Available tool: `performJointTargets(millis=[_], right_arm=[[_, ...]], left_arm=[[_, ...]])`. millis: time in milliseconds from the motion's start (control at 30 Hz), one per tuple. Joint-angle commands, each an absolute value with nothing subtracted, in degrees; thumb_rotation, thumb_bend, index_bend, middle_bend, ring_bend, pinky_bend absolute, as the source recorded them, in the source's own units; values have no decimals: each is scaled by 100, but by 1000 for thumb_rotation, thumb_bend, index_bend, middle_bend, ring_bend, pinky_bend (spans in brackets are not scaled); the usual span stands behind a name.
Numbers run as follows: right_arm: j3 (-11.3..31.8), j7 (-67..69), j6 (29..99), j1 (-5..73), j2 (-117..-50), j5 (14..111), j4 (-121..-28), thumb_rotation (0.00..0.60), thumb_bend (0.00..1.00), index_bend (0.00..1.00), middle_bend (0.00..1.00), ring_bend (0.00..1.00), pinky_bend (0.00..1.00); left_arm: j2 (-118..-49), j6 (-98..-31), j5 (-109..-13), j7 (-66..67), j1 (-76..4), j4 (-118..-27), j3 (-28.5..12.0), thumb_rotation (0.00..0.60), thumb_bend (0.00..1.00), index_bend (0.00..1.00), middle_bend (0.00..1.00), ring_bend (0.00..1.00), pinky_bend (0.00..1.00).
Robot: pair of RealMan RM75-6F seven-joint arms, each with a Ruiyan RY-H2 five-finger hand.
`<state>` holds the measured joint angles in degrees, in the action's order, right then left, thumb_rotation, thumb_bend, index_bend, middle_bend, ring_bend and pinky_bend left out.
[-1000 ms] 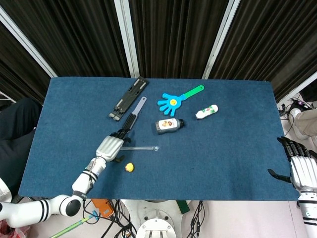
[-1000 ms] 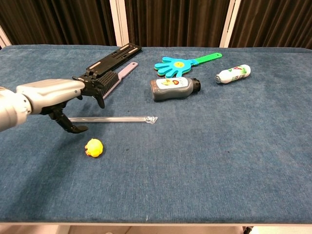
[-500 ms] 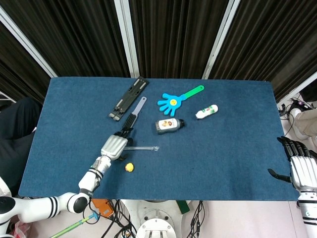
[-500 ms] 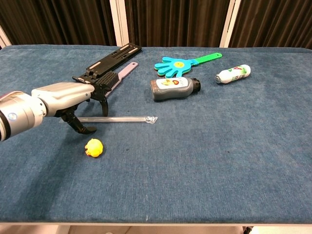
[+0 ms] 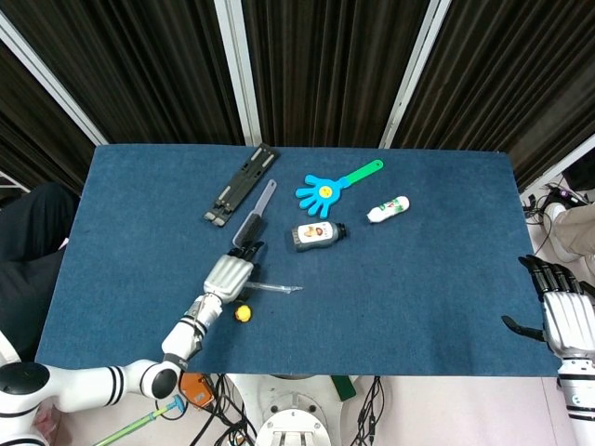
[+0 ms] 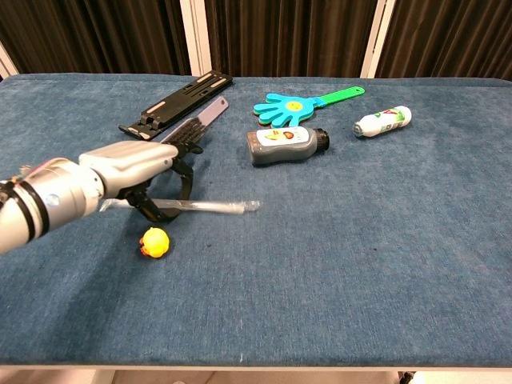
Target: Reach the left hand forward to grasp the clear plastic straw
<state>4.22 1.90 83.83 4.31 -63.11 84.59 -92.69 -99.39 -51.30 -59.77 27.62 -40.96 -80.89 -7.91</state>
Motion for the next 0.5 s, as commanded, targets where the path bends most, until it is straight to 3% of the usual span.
performJointTargets(millis=[33, 300, 500], right_arm=[[424, 208, 8387, 429, -6312, 8457, -9266, 600, 175, 176, 180, 184, 155], [416, 179, 8316, 464, -6325, 8448, -9280, 600, 175, 176, 180, 184, 155], [418, 253, 8317, 445, -6304, 8411, -9298, 600, 175, 176, 180, 184, 155]], left_arm=[[-9975, -5095, -5924, 2782, -4149, -8069, -792, 600, 330, 564, 33, 33, 203], [-9951, -5370, -5882, 3043, -4197, -8371, -796, 600, 341, 580, 45, 35, 203], [-9361, -5520, -5797, 3395, -4353, -9174, -1026, 600, 341, 580, 46, 35, 203]])
